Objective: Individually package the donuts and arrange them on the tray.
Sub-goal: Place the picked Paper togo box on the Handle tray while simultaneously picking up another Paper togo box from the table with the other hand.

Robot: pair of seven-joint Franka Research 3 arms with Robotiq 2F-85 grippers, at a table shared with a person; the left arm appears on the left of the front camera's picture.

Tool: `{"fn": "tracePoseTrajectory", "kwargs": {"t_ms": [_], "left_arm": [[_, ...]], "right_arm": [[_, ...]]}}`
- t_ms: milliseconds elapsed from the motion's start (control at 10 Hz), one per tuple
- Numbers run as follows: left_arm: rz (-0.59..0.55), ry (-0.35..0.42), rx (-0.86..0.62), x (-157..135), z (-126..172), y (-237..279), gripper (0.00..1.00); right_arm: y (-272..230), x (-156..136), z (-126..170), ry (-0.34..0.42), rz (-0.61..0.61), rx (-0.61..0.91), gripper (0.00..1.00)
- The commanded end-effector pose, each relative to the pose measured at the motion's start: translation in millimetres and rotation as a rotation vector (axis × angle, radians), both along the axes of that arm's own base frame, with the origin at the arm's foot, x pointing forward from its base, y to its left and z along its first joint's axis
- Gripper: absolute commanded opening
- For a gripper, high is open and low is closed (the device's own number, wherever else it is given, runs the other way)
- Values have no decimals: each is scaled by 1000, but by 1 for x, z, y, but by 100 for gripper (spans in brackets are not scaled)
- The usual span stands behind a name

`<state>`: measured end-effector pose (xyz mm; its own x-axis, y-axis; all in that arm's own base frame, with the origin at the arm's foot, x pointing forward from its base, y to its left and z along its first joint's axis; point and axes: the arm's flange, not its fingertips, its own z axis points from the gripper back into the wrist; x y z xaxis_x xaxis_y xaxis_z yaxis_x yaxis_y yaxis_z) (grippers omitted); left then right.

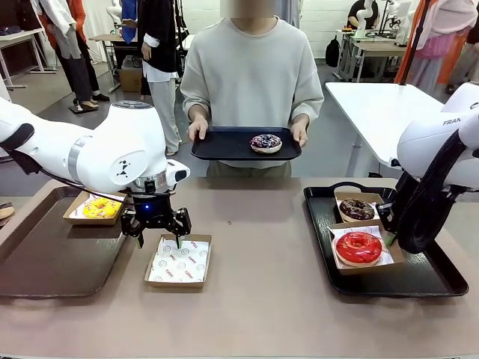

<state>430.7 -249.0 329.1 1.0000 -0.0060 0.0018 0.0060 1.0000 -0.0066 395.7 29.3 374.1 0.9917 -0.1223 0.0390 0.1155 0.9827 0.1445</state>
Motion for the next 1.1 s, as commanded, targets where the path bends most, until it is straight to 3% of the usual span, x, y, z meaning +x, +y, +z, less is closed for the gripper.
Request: {"fn": "tracePoseTrajectory", "kwargs": {"t_ms": [0, 1000], "left_arm": [[26, -8, 34, 2, 0, -6, 100], [18, 16, 41, 5, -8, -4, 100]], "right_arm": [[-2, -2, -8, -10, 11, 42, 1], [-5, 12, -25, 39, -3, 46, 1]]}}
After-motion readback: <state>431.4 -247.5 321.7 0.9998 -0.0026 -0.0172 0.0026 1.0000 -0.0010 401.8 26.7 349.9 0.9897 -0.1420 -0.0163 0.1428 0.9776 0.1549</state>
